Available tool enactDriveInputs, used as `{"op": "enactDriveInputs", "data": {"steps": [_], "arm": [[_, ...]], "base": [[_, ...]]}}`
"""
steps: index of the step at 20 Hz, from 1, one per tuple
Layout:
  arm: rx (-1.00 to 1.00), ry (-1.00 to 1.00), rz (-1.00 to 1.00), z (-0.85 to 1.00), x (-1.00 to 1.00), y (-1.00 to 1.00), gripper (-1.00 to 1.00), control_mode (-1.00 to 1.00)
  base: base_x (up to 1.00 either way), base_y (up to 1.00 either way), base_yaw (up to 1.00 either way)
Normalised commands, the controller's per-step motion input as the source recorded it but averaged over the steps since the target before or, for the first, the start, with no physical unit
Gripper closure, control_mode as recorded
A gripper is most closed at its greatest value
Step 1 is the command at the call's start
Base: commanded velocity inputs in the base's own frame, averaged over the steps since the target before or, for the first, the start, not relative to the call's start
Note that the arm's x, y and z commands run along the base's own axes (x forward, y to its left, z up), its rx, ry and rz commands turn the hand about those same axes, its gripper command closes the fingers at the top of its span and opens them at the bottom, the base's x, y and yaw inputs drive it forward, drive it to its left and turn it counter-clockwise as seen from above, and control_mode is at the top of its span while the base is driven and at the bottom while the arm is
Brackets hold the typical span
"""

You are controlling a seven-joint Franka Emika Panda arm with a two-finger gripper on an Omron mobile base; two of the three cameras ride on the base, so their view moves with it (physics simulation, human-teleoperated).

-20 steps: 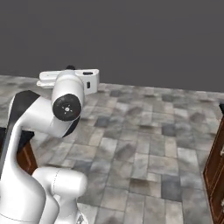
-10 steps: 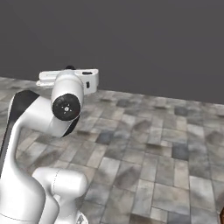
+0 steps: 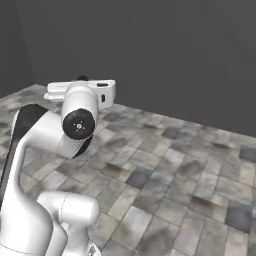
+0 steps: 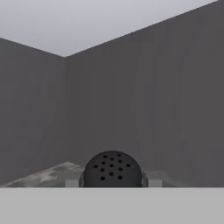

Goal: Retrieve the shaker from the cabinet and place it next the steak on a plate on the dining table.

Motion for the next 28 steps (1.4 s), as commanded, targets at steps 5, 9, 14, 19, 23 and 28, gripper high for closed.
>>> {"op": "enactDriveInputs", "data": {"steps": [5,9,14,19,23,28], "arm": [[0.0,0.0,0.0,0.0,0.0,0.0,1.0,1.0],[0.0,0.0,0.0,0.0,0.0,0.0,1.0,1.0],[0.0,0.0,0.0,0.0,0.0,0.0,1.0,1.0],[0.0,0.0,0.0,0.0,0.0,0.0,1.0,1.0],[0.0,0.0,0.0,0.0,0.0,0.0,1.0,1.0],[0.0,0.0,0.0,0.0,0.0,0.0,1.0,1.0]], "base": [[0.41,0.32,0.51],[0.48,0.41,0.51],[0.83,0.29,0.47],[1.0,0.04,0.41],[1.0,0.0,0.36],[1.0,0.0,0.44]]}}
